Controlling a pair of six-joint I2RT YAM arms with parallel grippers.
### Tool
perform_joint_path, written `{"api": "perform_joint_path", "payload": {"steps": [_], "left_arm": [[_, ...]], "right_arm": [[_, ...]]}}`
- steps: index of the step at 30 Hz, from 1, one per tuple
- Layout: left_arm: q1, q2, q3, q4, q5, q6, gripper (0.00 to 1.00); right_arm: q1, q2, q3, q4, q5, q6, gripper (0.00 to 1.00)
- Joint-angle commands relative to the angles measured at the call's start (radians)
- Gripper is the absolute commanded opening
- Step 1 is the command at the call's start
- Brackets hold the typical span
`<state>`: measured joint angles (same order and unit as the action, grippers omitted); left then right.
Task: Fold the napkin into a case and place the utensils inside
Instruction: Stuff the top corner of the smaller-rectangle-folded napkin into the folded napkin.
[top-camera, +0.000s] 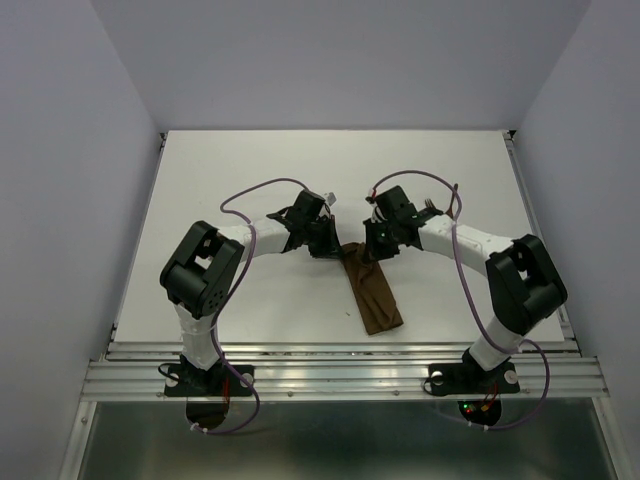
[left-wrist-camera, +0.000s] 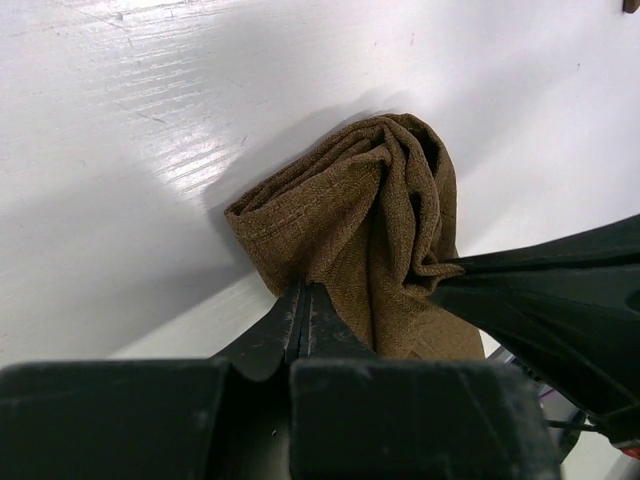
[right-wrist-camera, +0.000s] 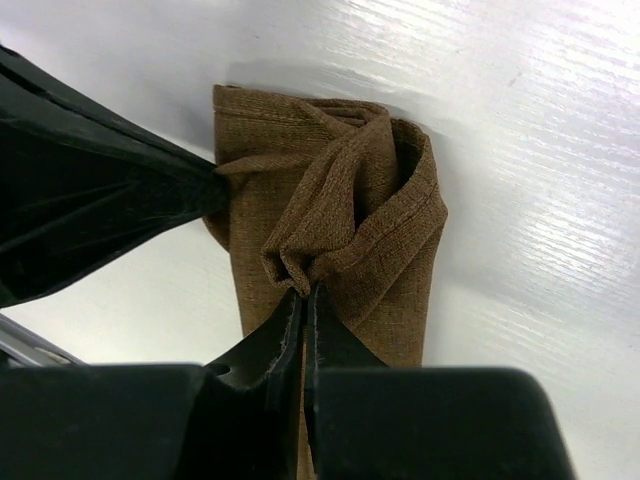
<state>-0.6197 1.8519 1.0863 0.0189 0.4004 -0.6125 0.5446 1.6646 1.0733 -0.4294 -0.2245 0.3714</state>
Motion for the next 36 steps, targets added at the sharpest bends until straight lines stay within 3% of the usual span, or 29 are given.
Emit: {"api": "perform_joint_path", "payload": {"steps": [1, 36], "left_arm": [[0.005, -0.017, -0.009, 0.035, 0.008, -0.007, 0.0], [-0.015, -0.016, 0.032, 0.041, 0.043, -0.016, 0.0]], "right_arm": [[0.006, 0.021, 0.034, -0.049, 0.043, -0.032, 0.01], [0.075, 0.175, 0.215, 0.012, 0.014, 0.1, 0.01]]}}
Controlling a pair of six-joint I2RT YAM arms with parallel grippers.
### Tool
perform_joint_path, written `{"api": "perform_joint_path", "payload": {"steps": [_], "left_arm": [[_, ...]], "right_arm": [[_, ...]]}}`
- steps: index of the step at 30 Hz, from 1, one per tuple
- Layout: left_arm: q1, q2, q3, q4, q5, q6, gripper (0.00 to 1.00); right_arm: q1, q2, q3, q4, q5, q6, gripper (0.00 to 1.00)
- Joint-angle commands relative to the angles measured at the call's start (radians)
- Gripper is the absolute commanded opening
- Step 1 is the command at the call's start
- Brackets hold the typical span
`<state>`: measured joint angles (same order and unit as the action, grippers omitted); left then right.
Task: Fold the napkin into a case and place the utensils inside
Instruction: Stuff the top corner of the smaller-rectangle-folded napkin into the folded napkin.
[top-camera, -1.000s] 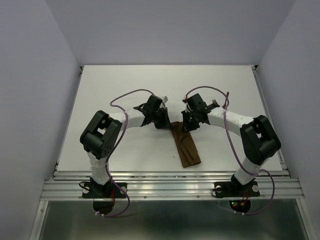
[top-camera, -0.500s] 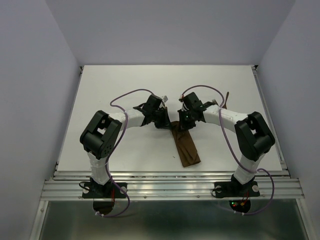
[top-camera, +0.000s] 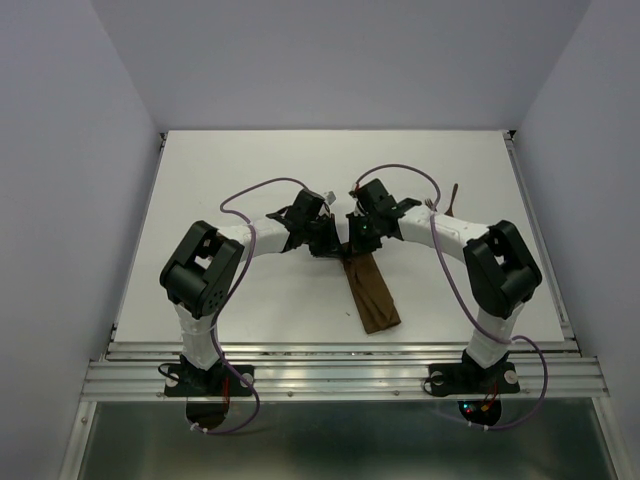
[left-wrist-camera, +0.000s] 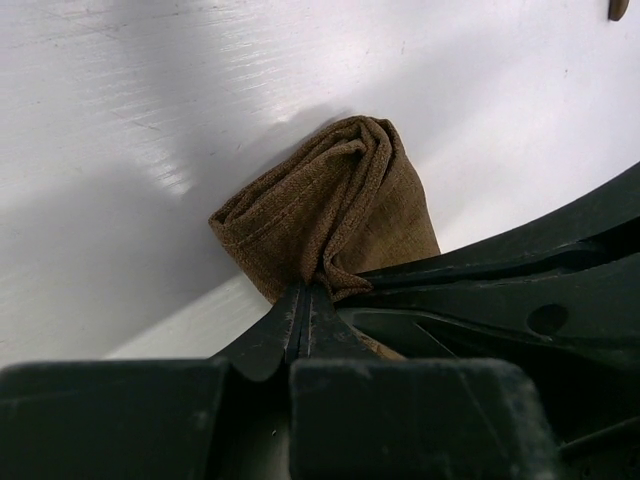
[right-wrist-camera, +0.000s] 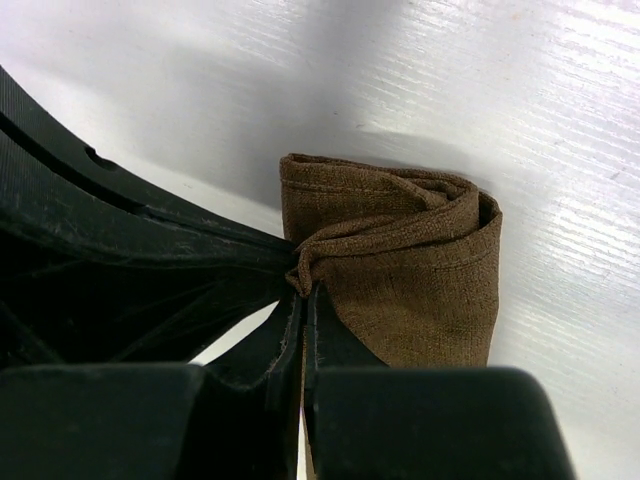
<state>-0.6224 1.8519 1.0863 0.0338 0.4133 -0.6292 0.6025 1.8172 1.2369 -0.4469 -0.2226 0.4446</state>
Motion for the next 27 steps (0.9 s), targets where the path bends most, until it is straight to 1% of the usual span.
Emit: {"api": "perform_joint_path", "payload": {"steps": [1, 5, 12, 22, 24, 27], "left_arm": [[-0.013, -0.016, 0.035, 0.026, 0.036, 0.0, 0.0], [-0.013, -0.02, 0.052, 0.026, 0.05, -0.003, 0.0], [-0.013, -0.029, 0.057, 0.025, 0.064, -0.006, 0.0], [-0.013, -0.048, 0.038, 0.023, 0.079, -0.003, 0.0], [-0.013, -0.046, 0.037, 0.023, 0.081, -0.001, 0.0], [-0.013, -0.054, 0.029, 0.018, 0.081, -0.001, 0.0]], "right_arm": [[0.017, 0.033, 0.05, 0.034, 0.017, 0.029, 0.01], [0.017, 0.05, 0.035, 0.057, 0.019, 0.04, 0.01], [0.017, 0.062, -0.008, 0.16, 0.043, 0.098, 0.01], [0.017, 0.103, 0.01, 0.174, 0.106, 0.106, 0.01], [0.017, 0.082, -0.01, 0.207, 0.118, 0.132, 0.01], [0.017, 0.032, -0.051, 0.304, 0.123, 0.166, 0.01]]}}
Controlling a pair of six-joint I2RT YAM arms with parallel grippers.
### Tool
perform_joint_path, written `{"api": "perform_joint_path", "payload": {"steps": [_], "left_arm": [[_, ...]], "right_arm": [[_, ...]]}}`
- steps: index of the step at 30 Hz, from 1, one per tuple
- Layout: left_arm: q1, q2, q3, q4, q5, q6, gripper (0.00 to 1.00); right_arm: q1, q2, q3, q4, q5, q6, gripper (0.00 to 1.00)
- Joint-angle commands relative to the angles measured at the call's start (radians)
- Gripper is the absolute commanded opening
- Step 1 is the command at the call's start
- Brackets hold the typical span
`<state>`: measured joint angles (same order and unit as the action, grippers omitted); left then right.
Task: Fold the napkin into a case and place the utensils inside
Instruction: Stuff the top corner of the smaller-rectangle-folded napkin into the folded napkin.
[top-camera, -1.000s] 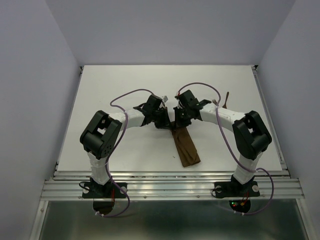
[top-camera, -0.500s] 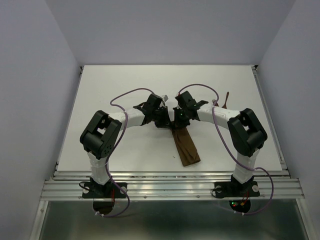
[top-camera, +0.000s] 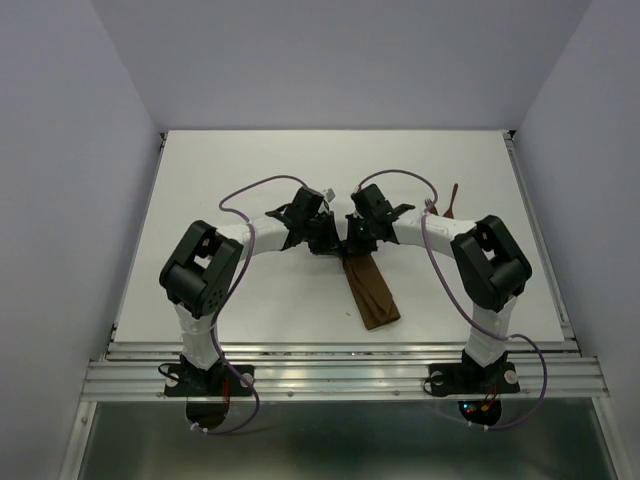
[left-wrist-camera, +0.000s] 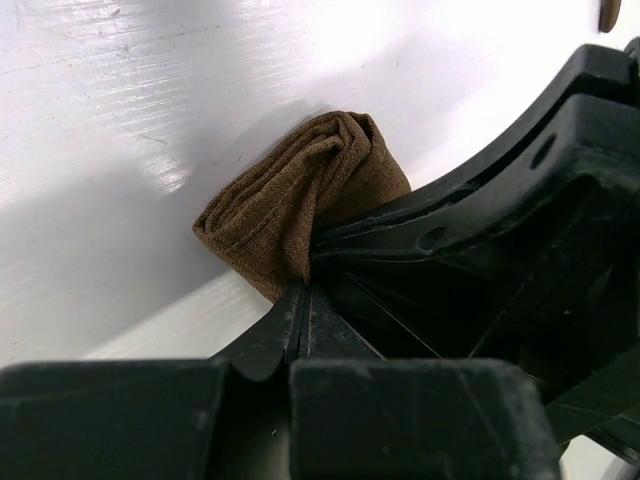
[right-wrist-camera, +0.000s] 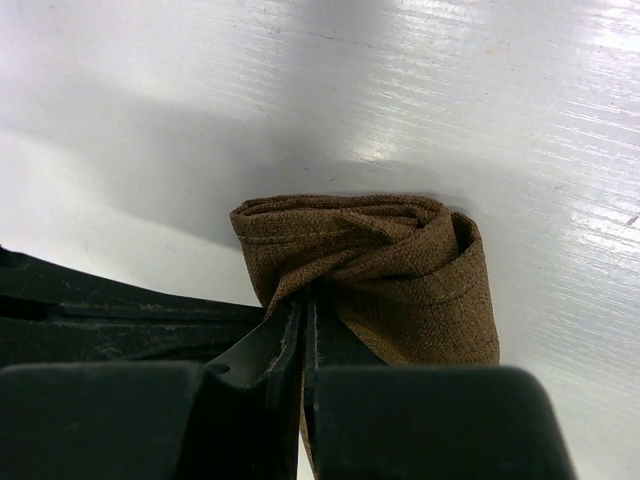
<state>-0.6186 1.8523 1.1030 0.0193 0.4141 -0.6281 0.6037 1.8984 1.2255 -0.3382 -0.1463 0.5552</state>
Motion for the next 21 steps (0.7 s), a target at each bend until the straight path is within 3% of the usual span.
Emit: {"api": "perform_joint_path", "payload": {"steps": [1, 4, 11, 21], "left_arm": [[-0.017, -0.059, 0.011, 0.031, 0.08, -0.001, 0.0], [-0.017, -0.07, 0.006, 0.019, 0.072, 0.004, 0.0], [-0.017, -0.056, 0.014, 0.008, 0.048, 0.002, 0.0], [-0.007, -0.048, 0.015, 0.007, 0.037, 0.005, 0.0]], "right_arm": [[0.016, -0.059, -0.046, 0.235, 0.037, 0.06, 0.01], [0.016, -0.082, -0.063, 0.284, 0.008, 0.066, 0.01], [0.016, -0.134, -0.098, 0.292, -0.036, 0.061, 0.25], [0.016, -0.214, -0.133, 0.263, -0.013, 0.057, 0.28]]}}
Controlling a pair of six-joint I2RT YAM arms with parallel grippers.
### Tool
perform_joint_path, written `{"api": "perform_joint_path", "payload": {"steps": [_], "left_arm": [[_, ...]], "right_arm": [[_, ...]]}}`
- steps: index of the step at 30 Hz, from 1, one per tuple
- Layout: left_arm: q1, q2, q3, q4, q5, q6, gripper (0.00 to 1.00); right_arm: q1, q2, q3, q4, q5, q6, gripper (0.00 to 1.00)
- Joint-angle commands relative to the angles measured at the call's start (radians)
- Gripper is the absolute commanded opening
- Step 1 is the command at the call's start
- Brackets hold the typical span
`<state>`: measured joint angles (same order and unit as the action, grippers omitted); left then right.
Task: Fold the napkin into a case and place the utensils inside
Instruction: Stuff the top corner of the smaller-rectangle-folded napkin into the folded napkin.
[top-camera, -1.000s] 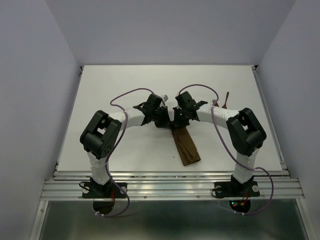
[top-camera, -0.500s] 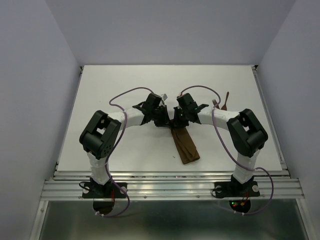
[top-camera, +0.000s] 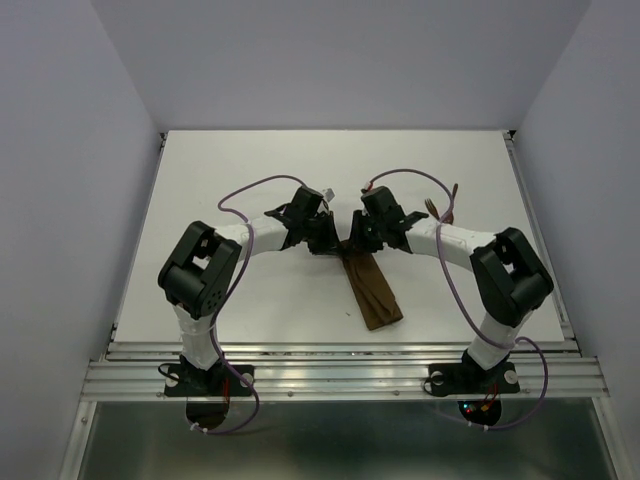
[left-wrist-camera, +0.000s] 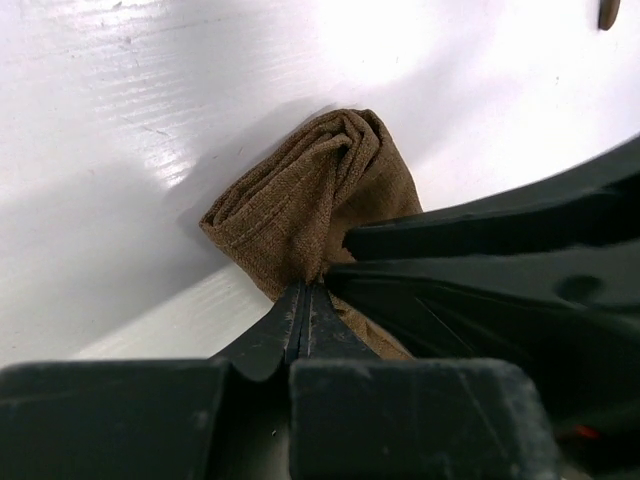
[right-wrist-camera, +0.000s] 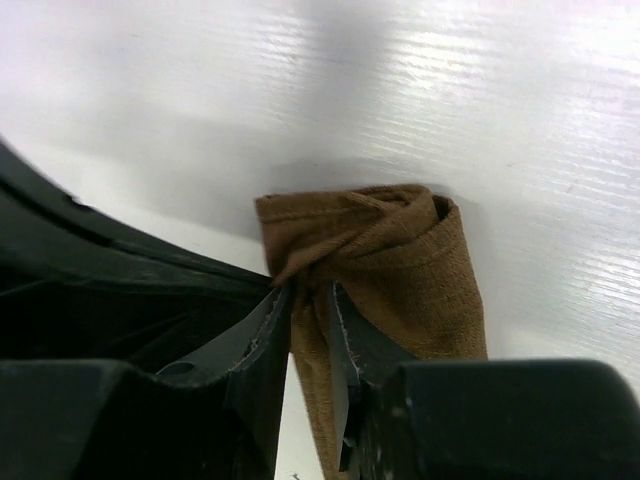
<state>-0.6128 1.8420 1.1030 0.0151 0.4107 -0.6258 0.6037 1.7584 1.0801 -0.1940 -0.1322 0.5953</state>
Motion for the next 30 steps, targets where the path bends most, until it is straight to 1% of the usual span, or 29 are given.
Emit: {"api": "perform_joint_path", "payload": {"steps": [1, 3, 7, 12, 16, 20, 22, 23, 25, 26, 30], "left_arm": [[-0.012, -0.038, 0.014, 0.011, 0.042, 0.003, 0.0], [-0.011, -0.036, 0.012, 0.011, 0.042, 0.003, 0.0], [-0.01, -0.032, 0.012, 0.011, 0.043, 0.005, 0.0], [-0.01, -0.03, 0.015, 0.013, 0.045, 0.005, 0.0], [-0.01, -0.032, 0.015, 0.011, 0.046, 0.005, 0.0], [-0.01, -0.032, 0.015, 0.009, 0.045, 0.003, 0.0], [-0.01, -0.032, 0.018, 0.011, 0.046, 0.001, 0.0], [-0.01, -0.03, 0.02, 0.011, 0.046, 0.0, 0.0], [-0.01, -0.029, 0.023, 0.011, 0.046, 0.0, 0.0], [-0.01, -0.029, 0.023, 0.011, 0.046, -0.002, 0.0], [-0.01, -0.032, 0.024, 0.009, 0.048, -0.002, 0.0]], "right_arm": [[0.016, -0.077, 0.011, 0.111, -0.026, 0.015, 0.28], [0.016, -0.086, 0.014, 0.104, -0.024, 0.015, 0.28], [0.016, -0.103, 0.011, 0.079, -0.004, 0.012, 0.31], [0.016, -0.126, -0.009, 0.045, 0.052, -0.002, 0.29], [0.016, -0.111, -0.02, 0.007, 0.028, -0.041, 0.31], [0.016, -0.116, -0.058, 0.005, 0.006, -0.06, 0.32], [0.016, -0.112, -0.069, 0.005, -0.001, -0.061, 0.29], [0.016, -0.109, -0.068, 0.005, 0.0, -0.061, 0.23], [0.016, -0.109, -0.071, 0.017, 0.005, -0.057, 0.17], [0.016, -0.108, -0.069, 0.024, 0.009, -0.048, 0.12], [0.016, -0.074, -0.054, 0.053, -0.012, -0.025, 0.06]]}}
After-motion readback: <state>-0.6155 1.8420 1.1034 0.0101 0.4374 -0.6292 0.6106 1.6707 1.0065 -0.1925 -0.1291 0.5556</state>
